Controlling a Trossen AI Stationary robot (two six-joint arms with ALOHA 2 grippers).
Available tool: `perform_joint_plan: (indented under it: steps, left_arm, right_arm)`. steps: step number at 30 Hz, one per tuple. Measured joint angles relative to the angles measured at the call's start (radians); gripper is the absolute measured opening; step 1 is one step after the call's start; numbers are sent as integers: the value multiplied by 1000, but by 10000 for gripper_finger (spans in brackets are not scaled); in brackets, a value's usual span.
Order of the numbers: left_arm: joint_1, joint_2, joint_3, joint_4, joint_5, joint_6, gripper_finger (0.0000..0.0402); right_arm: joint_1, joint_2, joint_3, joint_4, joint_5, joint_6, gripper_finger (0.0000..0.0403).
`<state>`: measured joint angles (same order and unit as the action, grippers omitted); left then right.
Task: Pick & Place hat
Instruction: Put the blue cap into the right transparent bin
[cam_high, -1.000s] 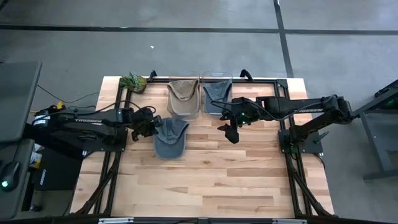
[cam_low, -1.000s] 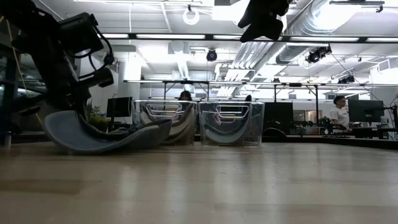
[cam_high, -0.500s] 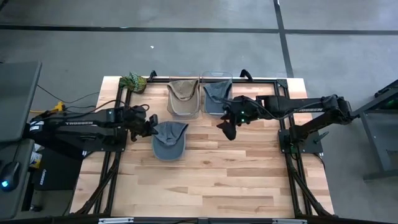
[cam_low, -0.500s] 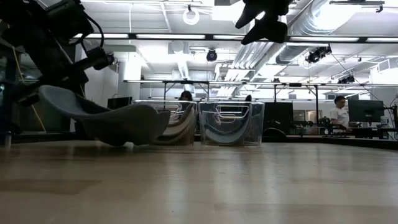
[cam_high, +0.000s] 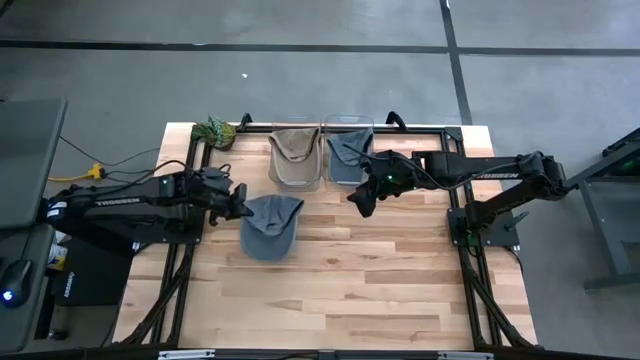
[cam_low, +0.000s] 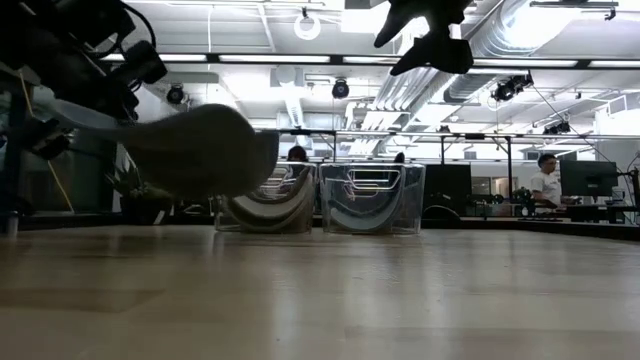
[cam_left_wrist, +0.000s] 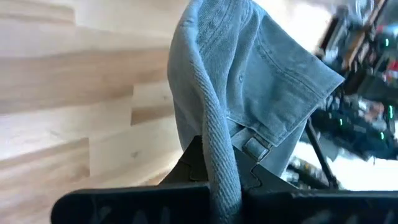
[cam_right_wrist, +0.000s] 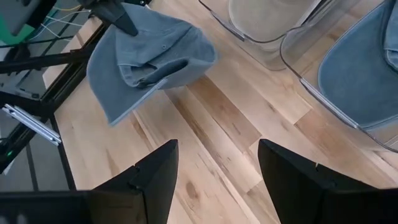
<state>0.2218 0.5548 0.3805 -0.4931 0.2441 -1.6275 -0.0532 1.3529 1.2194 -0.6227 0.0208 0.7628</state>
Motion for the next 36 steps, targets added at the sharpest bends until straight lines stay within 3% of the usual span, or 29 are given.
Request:
perform_joint_plan:
  steps: [4, 13, 20, 30, 36]
  left_arm:
    - [0, -20, 0, -2, 44, 36, 0]
    - [0, -43, 0, 90, 27, 122, 0]
    - [0, -43, 0, 118, -50, 240, 0]
    - [0, -43, 0, 305, -130, 380, 0]
    - [0, -42, 0, 390, -257, 445, 0]
  right_arm:
    - [0, 0, 0, 3, 2, 27, 216]
    - [0, 0, 0, 5, 54, 166, 216]
    - [4, 0, 0, 8, 80, 209, 216]
    - [3, 0, 0, 12, 120, 233, 216]
    - [3, 0, 0, 84, 130, 228, 216]
